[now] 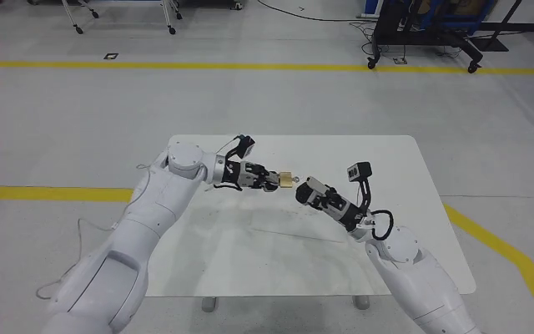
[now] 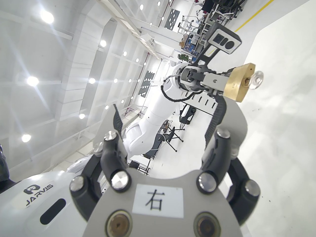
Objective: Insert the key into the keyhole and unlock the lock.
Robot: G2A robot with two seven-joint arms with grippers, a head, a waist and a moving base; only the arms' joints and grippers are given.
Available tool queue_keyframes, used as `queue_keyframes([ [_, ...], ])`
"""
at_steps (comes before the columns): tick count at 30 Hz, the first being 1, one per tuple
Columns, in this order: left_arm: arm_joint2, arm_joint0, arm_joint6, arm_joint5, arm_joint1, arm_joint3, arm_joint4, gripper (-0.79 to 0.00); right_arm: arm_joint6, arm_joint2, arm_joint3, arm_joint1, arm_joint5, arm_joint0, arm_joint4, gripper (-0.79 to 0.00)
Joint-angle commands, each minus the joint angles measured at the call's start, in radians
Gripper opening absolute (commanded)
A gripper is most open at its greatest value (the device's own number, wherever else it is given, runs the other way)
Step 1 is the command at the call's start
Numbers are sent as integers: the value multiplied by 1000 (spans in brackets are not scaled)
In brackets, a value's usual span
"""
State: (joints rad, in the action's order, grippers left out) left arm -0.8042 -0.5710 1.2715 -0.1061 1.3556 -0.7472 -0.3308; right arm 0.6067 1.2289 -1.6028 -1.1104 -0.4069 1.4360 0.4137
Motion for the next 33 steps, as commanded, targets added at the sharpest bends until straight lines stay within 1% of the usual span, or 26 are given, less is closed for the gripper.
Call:
queue_keyframes([
  [1,-10,-18,-6,-21,-13,-48,42,-785,38,29,9,8,57,13,-2,0],
  [2,-13,-23,-4,-24,-16,-61,52,-785,49,37,9,11,79,15,-12,0],
  [3,-23,-34,-6,-36,-24,-89,63,-785,51,50,13,14,126,22,-10,-68],
  [4,-30,-44,-6,-45,-29,-109,69,-785,53,56,10,15,152,24,-14,-142],
  [6,-43,-62,-9,-57,-39,-149,88,-785,50,56,15,16,197,26,-8,-212],
  [7,-47,-72,-10,-65,-43,-169,100,-785,48,51,17,14,211,23,2,-200],
  [8,-48,-77,-6,-73,-46,-184,112,-785,51,45,21,12,221,20,19,-206],
  [10,-51,-97,-12,-97,-56,-234,157,-785,76,20,43,6,240,0,71,-259],
  [11,-51,-103,-14,-102,-58,-248,170,-785,86,13,52,4,244,-7,81,-268],
  [12,-54,-115,-21,-108,-63,-272,190,-785,112,-3,70,0,253,-20,106,-259],
  [13,-57,-123,-24,-111,-66,-288,199,-785,130,-14,83,-2,259,-28,126,-271],
  [16,-70,-144,-28,-111,-76,-325,218,-785,162,-32,122,-8,280,-49,164,-382],
  [20,-86,-161,-35,-106,-85,-354,229,-785,198,-43,145,-11,293,-62,186,-431],
  [24,-94,-173,-36,-103,-92,-379,246,-785,217,-40,156,-11,288,-63,197,-440],
  [30,-96,-183,-46,-104,-98,-399,263,-785,212,-36,154,-11,298,-54,190,-449],
  [32,-97,-184,-47,-104,-99,-401,264,-785,198,-35,155,-11,307,-55,178,-465],
  [33,-95,-185,-45,-105,-99,-404,265,-785,184,-34,158,-11,314,-58,170,-486],
])
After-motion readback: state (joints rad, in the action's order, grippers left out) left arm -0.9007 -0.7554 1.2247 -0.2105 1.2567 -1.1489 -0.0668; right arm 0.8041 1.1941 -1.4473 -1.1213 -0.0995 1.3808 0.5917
